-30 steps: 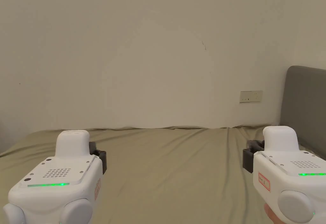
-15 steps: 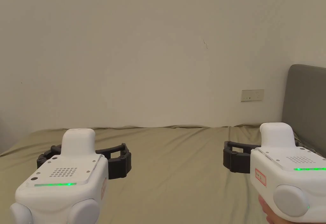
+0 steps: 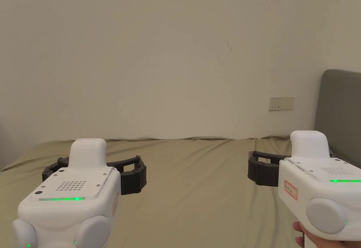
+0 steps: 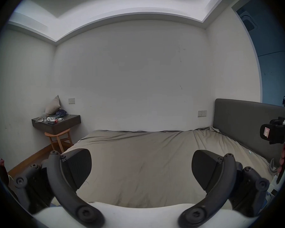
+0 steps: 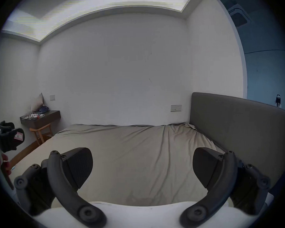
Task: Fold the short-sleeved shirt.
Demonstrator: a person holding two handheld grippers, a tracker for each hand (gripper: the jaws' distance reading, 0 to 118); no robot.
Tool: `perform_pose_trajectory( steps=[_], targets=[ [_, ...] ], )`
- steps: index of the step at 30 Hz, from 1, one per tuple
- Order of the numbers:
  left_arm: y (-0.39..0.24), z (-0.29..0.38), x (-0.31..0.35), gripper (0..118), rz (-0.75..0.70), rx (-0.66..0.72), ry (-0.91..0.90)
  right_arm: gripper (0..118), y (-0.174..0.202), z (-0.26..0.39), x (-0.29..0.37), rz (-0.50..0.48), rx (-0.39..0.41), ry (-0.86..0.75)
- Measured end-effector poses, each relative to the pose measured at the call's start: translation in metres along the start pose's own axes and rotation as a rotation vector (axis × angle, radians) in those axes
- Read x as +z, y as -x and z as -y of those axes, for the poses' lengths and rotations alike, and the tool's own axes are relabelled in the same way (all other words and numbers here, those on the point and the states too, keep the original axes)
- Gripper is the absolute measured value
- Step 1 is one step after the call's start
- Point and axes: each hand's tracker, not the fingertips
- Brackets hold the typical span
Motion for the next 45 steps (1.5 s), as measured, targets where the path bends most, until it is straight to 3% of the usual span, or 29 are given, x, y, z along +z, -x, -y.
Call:
perform_pose_trajectory(
  steps=[14, 23, 26, 45],
  targets=[
    [-0.002, -0.001, 0.0, 118, 0.006, -0.012, 0.008, 118, 0.011, -0.003, 0.005, -0.014, 0.029, -0.012],
    [-0.001, -0.005, 0.004, 118, -0.002, -0.029, 0.011, 118, 0.004, -0.001, 0.011, -0.02, -0.051, 0.017],
    [-0.001, -0.005, 0.005, 118, 0.004, -0.028, 0.01, 118, 0.007, -0.004, 0.01, 0.025, -0.023, 0.032],
    [-0.003, -0.011, 0.012, 118, 0.007, -0.031, -0.006, 118, 0.015, -0.006, 0.014, 0.01, 0.001, 0.007]
  ],
)
